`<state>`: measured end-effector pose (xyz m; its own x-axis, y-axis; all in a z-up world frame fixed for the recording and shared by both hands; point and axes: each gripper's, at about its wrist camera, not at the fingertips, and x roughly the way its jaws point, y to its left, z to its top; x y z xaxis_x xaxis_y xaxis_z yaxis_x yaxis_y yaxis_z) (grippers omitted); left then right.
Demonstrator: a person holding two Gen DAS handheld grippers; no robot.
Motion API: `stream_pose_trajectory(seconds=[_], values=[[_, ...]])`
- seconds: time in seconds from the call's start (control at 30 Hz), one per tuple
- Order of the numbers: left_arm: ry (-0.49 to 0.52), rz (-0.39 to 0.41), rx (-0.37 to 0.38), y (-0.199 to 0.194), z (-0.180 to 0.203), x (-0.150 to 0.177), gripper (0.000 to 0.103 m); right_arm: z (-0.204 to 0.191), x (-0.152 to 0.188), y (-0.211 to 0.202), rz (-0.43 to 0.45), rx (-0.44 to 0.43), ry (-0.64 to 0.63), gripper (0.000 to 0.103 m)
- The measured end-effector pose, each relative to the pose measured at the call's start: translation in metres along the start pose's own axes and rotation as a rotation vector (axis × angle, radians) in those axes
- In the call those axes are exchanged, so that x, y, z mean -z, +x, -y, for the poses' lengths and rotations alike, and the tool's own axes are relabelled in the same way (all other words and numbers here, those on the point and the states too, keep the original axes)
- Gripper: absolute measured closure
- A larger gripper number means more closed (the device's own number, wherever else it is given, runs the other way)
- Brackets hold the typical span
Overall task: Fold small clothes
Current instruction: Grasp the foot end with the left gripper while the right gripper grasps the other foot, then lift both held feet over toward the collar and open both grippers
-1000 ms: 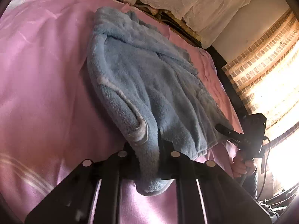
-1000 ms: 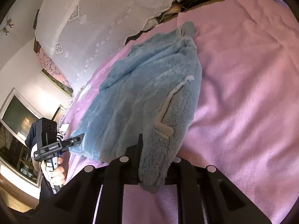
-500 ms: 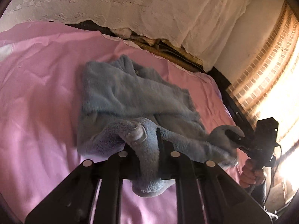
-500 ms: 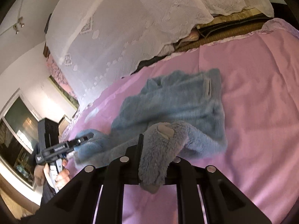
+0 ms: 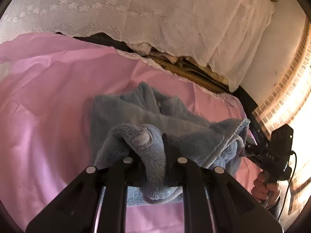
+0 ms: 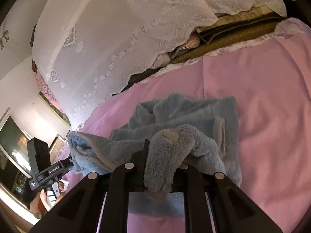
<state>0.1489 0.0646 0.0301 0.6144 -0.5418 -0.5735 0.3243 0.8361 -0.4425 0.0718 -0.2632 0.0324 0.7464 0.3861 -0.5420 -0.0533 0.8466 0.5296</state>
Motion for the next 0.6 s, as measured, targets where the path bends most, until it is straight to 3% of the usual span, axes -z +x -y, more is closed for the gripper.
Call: stream_pose_trajectory(seconds=[0.3, 0.6], values=[[-0.06, 0.015, -0.062, 0.041, -0.026, -0.041, 0.092, 0.01, -0.049, 0.045, 0.058, 0.029, 0.02, 0.09], [-0.065, -0.001, -0.112, 0.079, -0.045, -0.058, 0.091, 0.033, -0.08, 0.093, 0.043, 0.051, 0.058, 0.09]])
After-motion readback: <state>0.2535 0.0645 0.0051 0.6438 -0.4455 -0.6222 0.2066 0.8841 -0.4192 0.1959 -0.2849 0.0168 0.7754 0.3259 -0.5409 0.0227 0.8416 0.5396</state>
